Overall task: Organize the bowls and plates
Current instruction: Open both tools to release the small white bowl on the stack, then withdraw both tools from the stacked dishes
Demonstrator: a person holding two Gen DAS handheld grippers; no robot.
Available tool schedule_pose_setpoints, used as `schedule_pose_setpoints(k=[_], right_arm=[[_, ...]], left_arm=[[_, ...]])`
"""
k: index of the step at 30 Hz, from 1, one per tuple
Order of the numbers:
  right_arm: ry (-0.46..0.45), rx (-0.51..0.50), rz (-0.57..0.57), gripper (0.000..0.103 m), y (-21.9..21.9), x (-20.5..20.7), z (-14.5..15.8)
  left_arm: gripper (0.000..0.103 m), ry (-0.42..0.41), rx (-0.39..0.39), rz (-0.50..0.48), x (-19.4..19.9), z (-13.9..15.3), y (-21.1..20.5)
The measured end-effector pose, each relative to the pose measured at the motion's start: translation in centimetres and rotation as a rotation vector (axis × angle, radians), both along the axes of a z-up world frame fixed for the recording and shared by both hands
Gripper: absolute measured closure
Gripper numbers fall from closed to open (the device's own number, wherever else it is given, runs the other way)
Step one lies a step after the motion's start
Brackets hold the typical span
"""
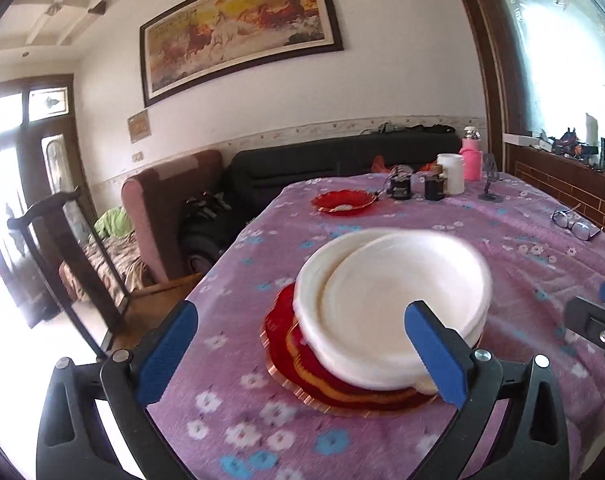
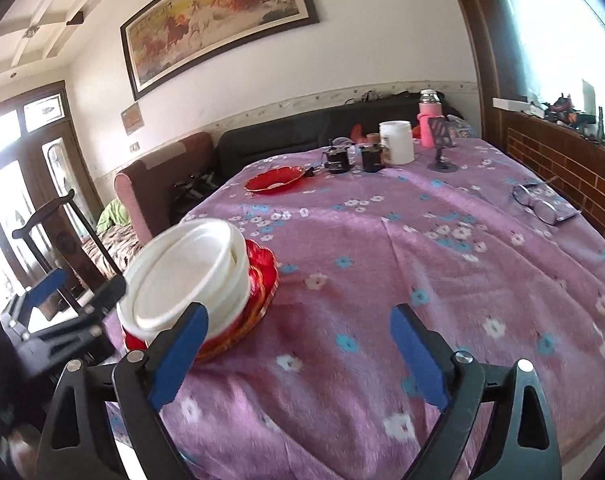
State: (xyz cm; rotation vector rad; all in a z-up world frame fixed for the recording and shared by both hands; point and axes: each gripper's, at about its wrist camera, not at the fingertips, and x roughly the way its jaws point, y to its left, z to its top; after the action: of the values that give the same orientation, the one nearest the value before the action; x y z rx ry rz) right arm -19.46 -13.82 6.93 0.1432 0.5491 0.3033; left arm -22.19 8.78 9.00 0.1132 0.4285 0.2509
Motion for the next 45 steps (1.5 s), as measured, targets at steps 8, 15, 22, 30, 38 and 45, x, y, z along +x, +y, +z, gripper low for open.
schedule_pose_setpoints(k=[8,15,22,30,38,45], right_arm=[[0.009,-0.064,0.054,0.003,1.6,-1.8,-1.7],[-0.050,-0.147,0.068,0.003,3.1,-2.8,-1.7],[-0.062,-0.189,0.110,0.003,4.3,-3.4,-2.0],[-0.055,-0.180,0.112,0.003,4.2,-3.4,-2.2],[-0.057,-0.188,0.112,0.003,4.4,-3.5,-2.2],[-0.048,-0.193,0.115,0.003,4.4,-3.5,-2.3]], left_arm=[[0.000,0.057,-0.032,0.104,-2.3,-1.7,2.6],[0.000,0.034,-0.004,0.180,-2.9,-2.5,2.9],[0.000,0.069,0.036,0.226,-3.2,-3.5,2.4],[0.000,0.093,-0.007,0.224,-3.0,-4.0,3.1],[0.000,0.119,-0.030,0.220,-2.8,-4.4,3.6],[0.000,0.144,-0.053,0.217,-2.4,-4.8,4.2]])
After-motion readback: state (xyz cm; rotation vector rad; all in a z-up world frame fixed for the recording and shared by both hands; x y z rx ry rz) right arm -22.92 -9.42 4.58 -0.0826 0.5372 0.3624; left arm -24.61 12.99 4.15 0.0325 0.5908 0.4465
